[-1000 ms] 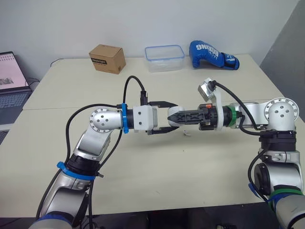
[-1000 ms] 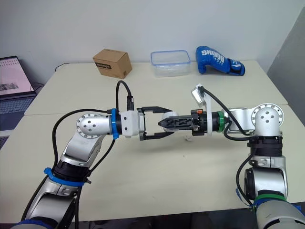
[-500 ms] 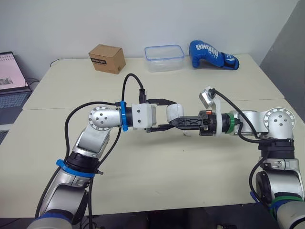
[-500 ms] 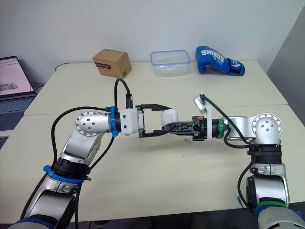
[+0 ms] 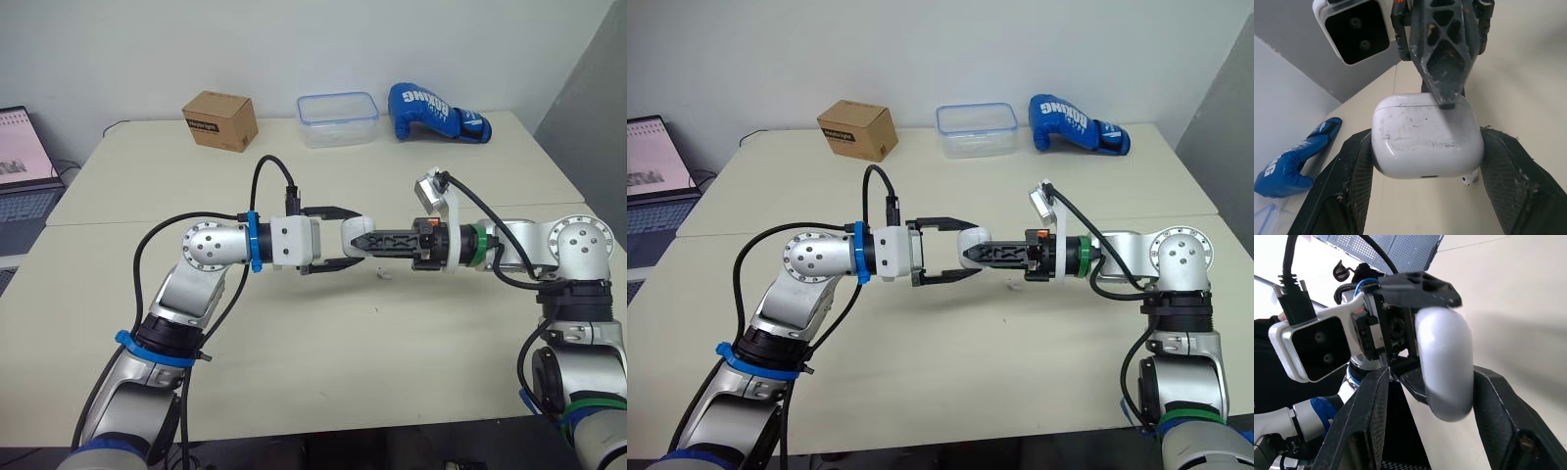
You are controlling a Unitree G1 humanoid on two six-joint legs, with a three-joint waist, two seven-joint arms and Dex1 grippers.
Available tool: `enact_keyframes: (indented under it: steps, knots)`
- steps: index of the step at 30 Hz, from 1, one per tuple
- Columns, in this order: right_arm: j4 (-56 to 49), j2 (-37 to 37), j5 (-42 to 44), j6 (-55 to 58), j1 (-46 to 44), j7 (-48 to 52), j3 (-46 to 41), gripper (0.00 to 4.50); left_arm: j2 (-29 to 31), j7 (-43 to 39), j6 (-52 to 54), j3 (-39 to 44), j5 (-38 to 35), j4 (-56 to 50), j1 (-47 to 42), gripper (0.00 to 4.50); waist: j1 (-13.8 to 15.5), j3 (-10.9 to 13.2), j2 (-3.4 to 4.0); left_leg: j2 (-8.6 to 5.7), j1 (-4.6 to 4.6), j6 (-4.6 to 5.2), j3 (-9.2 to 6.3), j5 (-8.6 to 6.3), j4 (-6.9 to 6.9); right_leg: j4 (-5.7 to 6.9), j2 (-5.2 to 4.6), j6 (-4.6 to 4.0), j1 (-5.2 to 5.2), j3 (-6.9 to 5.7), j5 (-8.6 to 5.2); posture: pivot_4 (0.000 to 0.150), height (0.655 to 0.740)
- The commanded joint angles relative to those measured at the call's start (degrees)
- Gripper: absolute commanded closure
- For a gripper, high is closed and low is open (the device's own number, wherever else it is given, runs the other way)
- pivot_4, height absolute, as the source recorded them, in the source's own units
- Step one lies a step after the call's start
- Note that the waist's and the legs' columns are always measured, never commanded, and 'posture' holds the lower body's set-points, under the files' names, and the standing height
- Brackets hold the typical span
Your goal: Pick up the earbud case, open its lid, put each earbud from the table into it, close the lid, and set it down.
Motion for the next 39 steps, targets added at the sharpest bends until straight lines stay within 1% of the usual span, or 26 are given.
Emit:
enact_keyframes:
  steps: [1,8,11,14,15,22,24,26,27,28,29,30,31,33,34,35,36,39]
  knots:
    - [-0.71,-0.70,3.53,-1.20,-1.60,-0.41,0.00,1.96,0.17,0.68,0.07,0.68,-0.34,-2.45,-0.18,1.73,0.00,0.00,0.00,0.00,0.00,0.00,0.00,0.00,0.00,0.00,0.00,0.00,0.00,0.00,0.00,0.150,0.7307]
    - [-1.51,-1.18,8.17,-2.95,-2.14,-3.60,2.06,1.96,-0.25,1.07,0.44,0.50,-0.20,-2.08,-0.72,1.73,0.00,0.00,0.00,0.00,0.00,0.00,0.00,0.00,0.00,0.00,0.00,0.00,0.00,0.00,0.00,0.150,0.7307]
    - [-1.91,-1.66,10.27,-4.17,-2.19,-5.14,3.27,2.53,-0.49,1.32,0.67,0.30,-0.21,-2.02,-0.96,1.73,0.00,0.00,0.00,0.00,0.00,0.00,0.00,0.00,0.00,0.00,0.00,0.00,0.00,0.01,0.00,0.150,0.7307]
    - [-2.40,-2.21,12.28,-5.27,-2.04,-6.36,4.50,3.52,-0.49,1.35,0.99,0.24,-0.22,-1.97,-1.13,1.73,0.00,0.00,0.00,0.00,-0.01,0.00,0.00,0.00,0.00,0.00,0.00,0.00,0.00,0.01,0.00,0.150,0.7307]
    - [-2.58,-2.44,12.88,-5.64,-1.95,-6.70,4.93,3.70,-0.49,1.36,1.16,0.25,-0.21,-1.98,-1.17,1.73,-0.01,0.00,0.00,0.00,-0.01,0.00,0.00,0.00,0.00,0.00,0.00,0.00,0.00,0.01,0.00,0.150,0.7307]
    - [-4.17,-3.83,16.30,-8.22,-0.66,-8.40,7.36,3.70,-0.37,1.36,2.95,0.10,-0.01,-2.31,-1.20,1.73,0.00,0.00,0.00,0.00,-0.01,0.00,0.00,0.00,0.00,-0.01,0.00,0.00,0.00,0.00,0.00,0.150,0.7307]
    - [-4.44,-4.14,16.89,-8.88,-0.49,-8.66,7.92,3.70,0.31,0.22,6.94,-0.11,-1.32,-3.23,-1.18,1.73,-0.01,0.00,0.00,0.01,-0.01,0.00,0.00,0.00,0.00,-0.01,0.00,0.00,0.00,0.00,0.00,0.150,0.7307]
    - [-4.66,-4.31,17.16,-9.46,-0.38,-8.80,8.30,3.70,0.98,-1.04,10.86,-0.13,-2.95,-4.72,-1.04,1.01,-0.02,0.00,0.00,0.00,-0.01,0.01,-0.01,0.00,0.00,0.00,0.00,0.00,0.00,0.00,0.00,0.150,0.7307]
    - [-4.71,-4.40,17.16,-9.72,-0.37,-8.80,8.47,3.70,0.85,-0.93,12.23,0.21,-3.75,-5.58,-0.91,0.82,-0.14,0.01,0.02,0.00,-0.01,0.01,0.00,0.00,0.00,0.00,0.00,0.00,0.00,0.00,0.00,0.150,0.7307]
    - [-4.85,-4.44,16.78,-9.97,-0.37,-8.62,8.54,3.70,0.76,-0.49,14.30,0.76,-4.75,-6.73,-0.74,0.45,-0.18,0.01,0.01,0.00,-0.01,0.01,0.00,0.00,-0.01,0.01,0.00,0.00,0.00,0.00,0.00,0.150,0.7307]
    - [-4.96,-4.54,16.47,-10.13,-0.39,-8.47,8.65,3.70,1.03,-0.48,16.27,1.13,-5.58,-7.83,-0.64,0.20,-0.17,0.01,0.01,0.01,-0.01,0.01,-0.02,0.00,0.00,0.01,0.01,0.00,0.00,-0.01,0.00,0.150,0.7307]
    - [-5.03,-4.73,15.77,-10.15,-0.49,-8.05,8.67,3.70,2.35,-1.80,19.97,1.49,-7.57,-9.53,-0.57,0.04,-0.14,0.01,0.01,0.01,-0.04,0.01,-0.05,0.00,0.00,-0.01,0.01,0.01,0.00,-0.03,0.00,0.150,0.7307]
    - [-5.02,-5.05,14.84,-9.94,-0.63,-7.31,8.59,3.70,3.96,-2.99,24.47,2.04,-9.78,-11.15,-0.60,0.04,-0.19,0.01,0.01,0.00,-0.04,0.01,-0.05,0.00,0.01,-0.02,0.01,0.01,0.01,-0.03,0.00,0.150,0.7307]
    - [-5.62,-6.37,10.06,-8.37,-1.50,-3.40,8.42,3.70,8.49,-5.77,33.78,3.08,-14.03,-13.33,-0.96,0.04,-0.46,0.02,0.03,0.00,-0.04,0.01,-0.05,0.00,-0.01,0.00,0.01,0.01,0.00,-0.02,-0.01,0.150,0.7307]
    - [-7.02,-7.72,5.28,-7.69,-2.32,0.36,9.06,3.70,10.78,-6.66,38.85,3.71,-16.01,-13.30,-1.77,0.04,-0.56,0.05,0.09,0.01,-0.02,0.02,-0.06,0.00,-0.04,0.00,0.02,0.01,0.00,-0.02,-0.01,0.150,0.7307]
    - [-8.06,-8.67,1.54,-7.35,-2.89,3.47,9.60,3.70,12.32,-7.12,42.32,4.08,-17.41,-13.29,-2.40,0.04,-0.62,0.07,0.11,0.02,-0.02,0.03,-0.06,-0.01,-0.03,0.03,0.05,0.02,-0.01,-0.02,-0.02,0.150,0.7307]
    - [-10.22,-10.33,-4.02,-8.32,-3.64,8.28,11.34,3.70,14.16,-8.03,44.84,4.14,-18.09,-12.99,-3.20,0.04,-0.66,0.08,0.13,0.02,-0.02,0.05,-0.06,-0.01,-0.03,0.03,0.06,0.03,-0.01,-0.02,-0.02,0.150,0.7307]
    - [-15.96,-15.84,-21.34,-15.11,-6.15,23.29,19.48,3.70,17.63,-10.21,50.73,3.47,-19.02,-10.74,-6.21,0.04,-0.73,0.08,0.13,0.02,-0.02,0.09,-0.11,-0.04,-0.03,0.02,0.10,0.08,0.01,-0.06,-0.05,0.150,0.7307]
